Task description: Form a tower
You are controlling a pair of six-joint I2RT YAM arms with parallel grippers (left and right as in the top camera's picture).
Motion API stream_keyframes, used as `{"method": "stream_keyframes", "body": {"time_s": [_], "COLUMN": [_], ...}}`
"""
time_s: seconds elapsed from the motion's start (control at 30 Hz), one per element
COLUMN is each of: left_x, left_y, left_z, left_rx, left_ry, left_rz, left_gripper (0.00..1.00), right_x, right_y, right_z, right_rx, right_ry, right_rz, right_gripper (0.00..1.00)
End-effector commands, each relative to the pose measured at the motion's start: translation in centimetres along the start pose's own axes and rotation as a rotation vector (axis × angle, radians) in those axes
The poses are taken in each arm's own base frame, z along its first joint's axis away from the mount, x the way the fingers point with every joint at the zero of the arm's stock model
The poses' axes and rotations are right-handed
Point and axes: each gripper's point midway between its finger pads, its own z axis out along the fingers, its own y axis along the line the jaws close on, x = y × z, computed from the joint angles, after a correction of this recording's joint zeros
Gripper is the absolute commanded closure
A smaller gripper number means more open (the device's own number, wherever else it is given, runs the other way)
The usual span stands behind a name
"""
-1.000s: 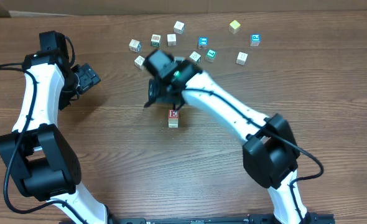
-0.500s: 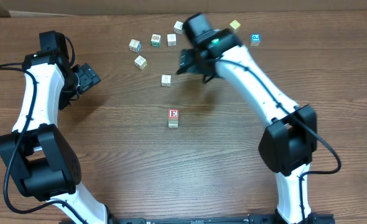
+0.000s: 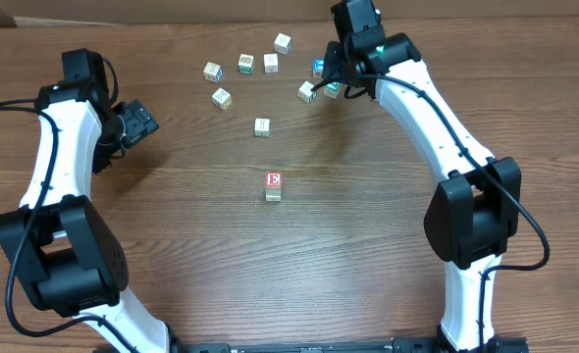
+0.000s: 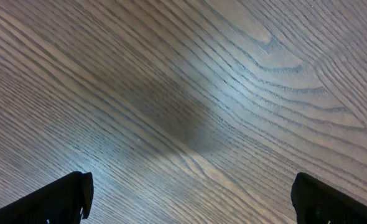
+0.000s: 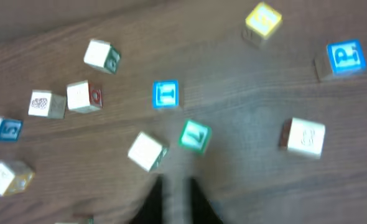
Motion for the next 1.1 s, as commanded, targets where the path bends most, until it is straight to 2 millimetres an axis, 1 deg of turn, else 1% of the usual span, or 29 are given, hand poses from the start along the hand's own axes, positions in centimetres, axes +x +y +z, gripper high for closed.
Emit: {"method": "stream_keyframes", "body": {"time_s": [0.0,0.07,0.1,0.17,0.23,0.27,0.4,0.47,0.5,0.6,0.67,0.7,0.77,0.87,0.97,1.07], "left_x": [-0.1,-0.1,-0.1,-0.1,-0.1,-0.2,-0.1,-0.2,-0.2,-0.2,-0.1,-0.1,-0.1,-0.1,-0.1,-0.1], "left_y": [-0.2,-0.2,-0.2,-0.2,-0.2,-0.2,-0.2,-0.2,-0.2,-0.2,-0.2,-0.2,-0.2,-0.2,-0.2,-0.2], "left_z": [0.0,0.0,0.0,0.0,0.0,0.0,0.0,0.0,0.0,0.0,0.0,0.0,0.0,0.0,0.0,0.0], "left_rx": [0.003,0.003,0.003,0.003,0.003,0.003,0.003,0.003,0.003,0.003,0.003,0.003,0.003,0.003,0.003,0.003], "left_ry": [-0.003,-0.003,-0.003,-0.003,-0.003,-0.003,-0.003,-0.003,-0.003,-0.003,-0.003,-0.003,-0.003,-0.003,-0.003,-0.003], "left_rz": [0.014,0.014,0.014,0.014,0.014,0.014,0.014,0.014,0.014,0.014,0.014,0.014,0.014,0.014,0.014,0.014], "left_gripper": [0.0,0.0,0.0,0.01,0.0,0.01,0.0,0.0,0.0,0.0,0.01,0.0,0.0,0.0,0.0,0.01], "right_x": [-0.8,-1.3,-1.5,-1.9,-2.4,-2.6,-3.6,-3.8,-3.7,-2.5,-1.5,-0.6,0.5,1.9,3.5,6.0], "right_y": [-0.8,-1.0,-1.1,-1.3,-1.3,-1.4,-1.2,-0.7,-0.4,0.2,0.0,-0.3,-0.8,-1.6,-2.7,-3.9], "right_z": [0.5,1.0,1.2,1.9,2.5,3.0,4.3,5.5,6.0,8.2,9.3,10.3,11.2,11.5,11.7,11.7], "right_rx": [0.048,0.059,0.064,0.067,0.055,0.047,0.02,0.003,-0.012,-0.05,-0.044,-0.034,-0.02,0.008,0.04,0.083], "right_ry": [-0.065,-0.104,-0.121,-0.163,-0.198,-0.223,-0.298,-0.322,-0.323,-0.298,-0.273,-0.249,-0.213,-0.152,-0.078,0.026], "right_rz": [-0.03,-0.024,-0.021,-0.011,-0.013,-0.015,-0.039,-0.075,-0.096,-0.127,-0.131,-0.136,-0.139,-0.149,-0.158,-0.176], "right_gripper": [0.65,0.57,0.57,0.62,0.64,0.63,0.63,0.58,0.58,0.58,0.57,0.57,0.59,0.66,0.66,0.66]}}
